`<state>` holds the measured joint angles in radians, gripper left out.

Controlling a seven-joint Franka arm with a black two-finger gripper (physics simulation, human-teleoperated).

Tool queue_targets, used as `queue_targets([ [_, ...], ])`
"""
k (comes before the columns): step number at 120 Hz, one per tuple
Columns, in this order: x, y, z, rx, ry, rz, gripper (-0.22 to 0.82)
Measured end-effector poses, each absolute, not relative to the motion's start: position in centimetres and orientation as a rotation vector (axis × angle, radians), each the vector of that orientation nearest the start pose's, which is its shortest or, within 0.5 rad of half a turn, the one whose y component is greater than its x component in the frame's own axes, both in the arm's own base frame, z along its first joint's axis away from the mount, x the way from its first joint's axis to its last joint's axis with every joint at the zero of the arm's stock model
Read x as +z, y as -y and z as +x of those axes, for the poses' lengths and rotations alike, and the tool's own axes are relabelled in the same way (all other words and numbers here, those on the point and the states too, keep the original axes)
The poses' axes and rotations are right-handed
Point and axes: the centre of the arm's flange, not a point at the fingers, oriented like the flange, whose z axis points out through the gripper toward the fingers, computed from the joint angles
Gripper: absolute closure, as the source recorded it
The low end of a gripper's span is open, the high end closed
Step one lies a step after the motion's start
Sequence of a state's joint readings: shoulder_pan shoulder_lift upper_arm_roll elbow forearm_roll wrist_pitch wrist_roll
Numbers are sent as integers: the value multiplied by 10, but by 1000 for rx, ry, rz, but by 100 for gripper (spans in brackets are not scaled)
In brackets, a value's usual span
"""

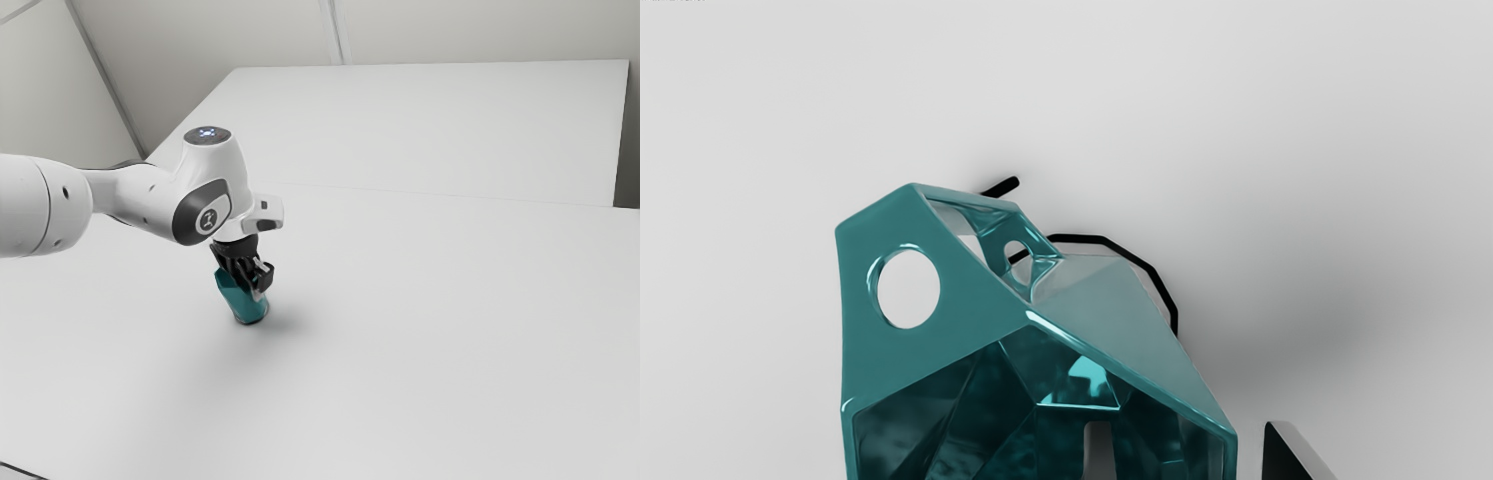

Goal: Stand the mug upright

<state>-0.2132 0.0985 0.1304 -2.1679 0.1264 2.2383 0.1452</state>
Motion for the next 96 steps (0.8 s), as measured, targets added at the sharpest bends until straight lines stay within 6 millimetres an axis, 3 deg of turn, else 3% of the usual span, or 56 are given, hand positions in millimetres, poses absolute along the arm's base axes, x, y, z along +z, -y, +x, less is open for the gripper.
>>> queue_targets([
  [25, 367, 43, 550, -13, -476, -2994, 36],
  [45, 403, 43, 553, -111, -478, -2992, 31],
  [64, 469, 47, 571, -250, -468, -2986, 26],
  [83, 544, 52, 589, -315, -432, -3014, 13],
  [96, 575, 47, 595, -265, -395, -3049, 8],
])
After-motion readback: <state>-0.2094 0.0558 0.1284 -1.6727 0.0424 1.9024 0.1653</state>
